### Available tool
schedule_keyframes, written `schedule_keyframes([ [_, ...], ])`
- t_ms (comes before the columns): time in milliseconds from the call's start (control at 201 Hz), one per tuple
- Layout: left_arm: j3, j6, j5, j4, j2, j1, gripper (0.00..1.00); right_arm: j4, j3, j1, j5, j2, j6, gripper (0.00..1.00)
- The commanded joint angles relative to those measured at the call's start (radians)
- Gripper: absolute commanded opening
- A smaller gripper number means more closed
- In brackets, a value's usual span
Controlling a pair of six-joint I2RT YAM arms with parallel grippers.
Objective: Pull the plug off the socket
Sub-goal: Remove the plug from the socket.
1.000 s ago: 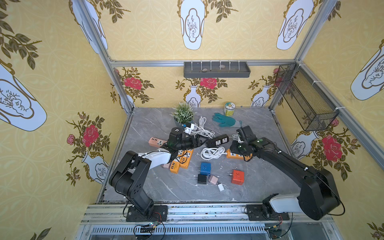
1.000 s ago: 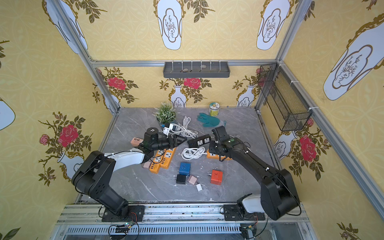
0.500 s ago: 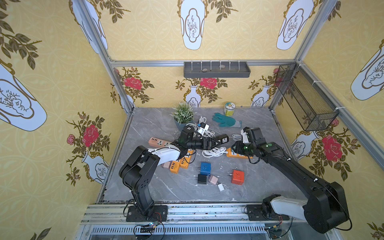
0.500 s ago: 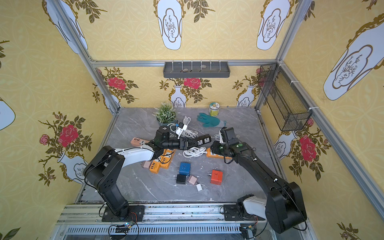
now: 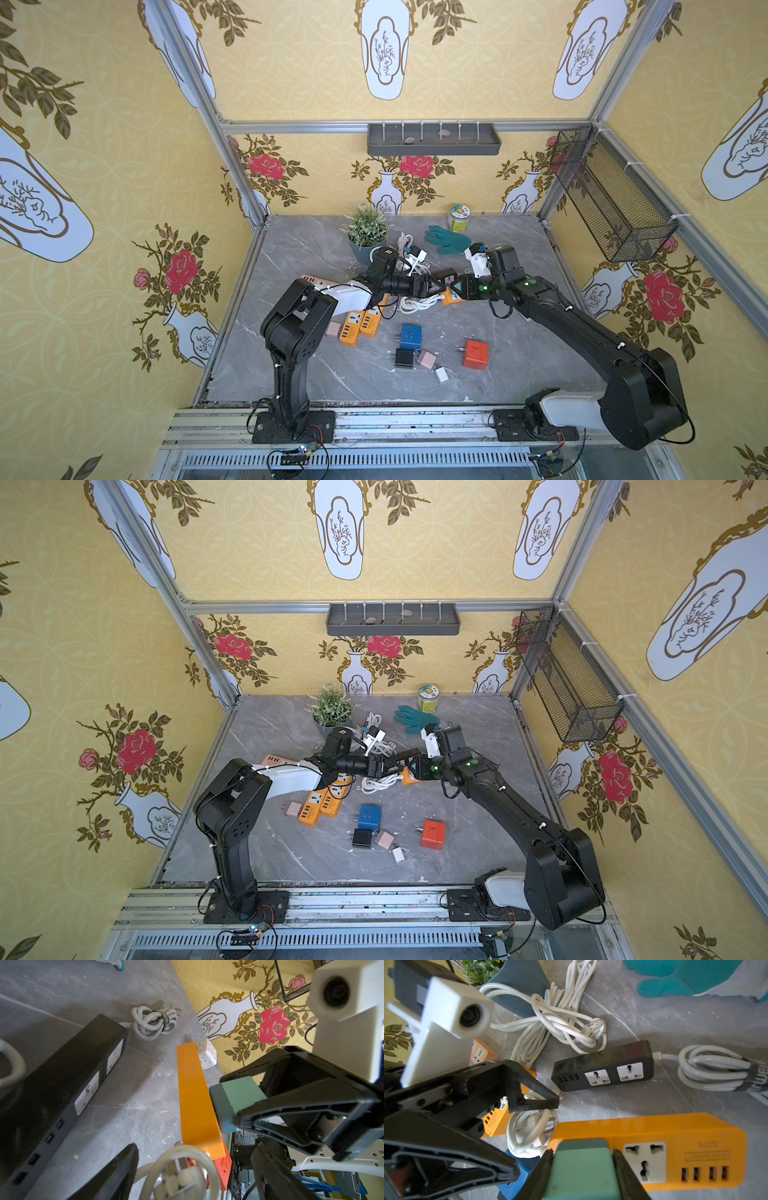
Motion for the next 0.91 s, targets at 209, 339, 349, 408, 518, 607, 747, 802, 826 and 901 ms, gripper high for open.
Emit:
schedule_keyframes([
  [209, 0.027, 0.053, 0.089, 0.036, 0.061, -0.001, 0.85, 0.096, 0.040, 0.001, -0.054, 0.049, -0.002, 0.28],
  [339, 0.021, 0.045, 0.116, 0.065, 0.071, -0.003, 0.81, 0.100, 0.054, 0.002, -0.057, 0.074, 0.005, 0.28],
  [349, 0.020, 0.045, 0.119, 0.066, 0.073, -0.003, 0.79, 0.102, 0.055, 0.002, -0.058, 0.077, 0.006, 0.28],
  [408, 0.026, 0.042, 0.130, 0.067, 0.081, -0.003, 0.71, 0.111, 0.058, 0.002, -0.066, 0.085, 0.011, 0.27],
  [518, 0.034, 0.042, 0.132, 0.066, 0.094, -0.003, 0.61, 0.127, 0.070, 0.009, -0.073, 0.107, 0.021, 0.27],
  [607, 0.041, 0.013, 0.134, 0.057, 0.103, -0.003, 0.57, 0.128, 0.087, 0.023, -0.066, 0.126, 0.021, 0.27],
  [747, 0.059, -0.006, 0.139, 0.039, 0.121, -0.003, 0.51, 0.133, 0.112, 0.052, -0.037, 0.151, 0.020, 0.27],
  [802, 0.065, -0.023, 0.141, 0.038, 0.128, -0.003, 0.50, 0.130, 0.122, 0.067, -0.017, 0.161, 0.014, 0.27],
  [826, 0.066, -0.030, 0.142, 0.039, 0.131, -0.003, 0.49, 0.129, 0.128, 0.076, -0.006, 0.166, 0.011, 0.27],
  [901, 0.071, -0.050, 0.142, 0.040, 0.139, -0.001, 0.46, 0.121, 0.141, 0.099, 0.023, 0.177, 0.000, 0.27],
])
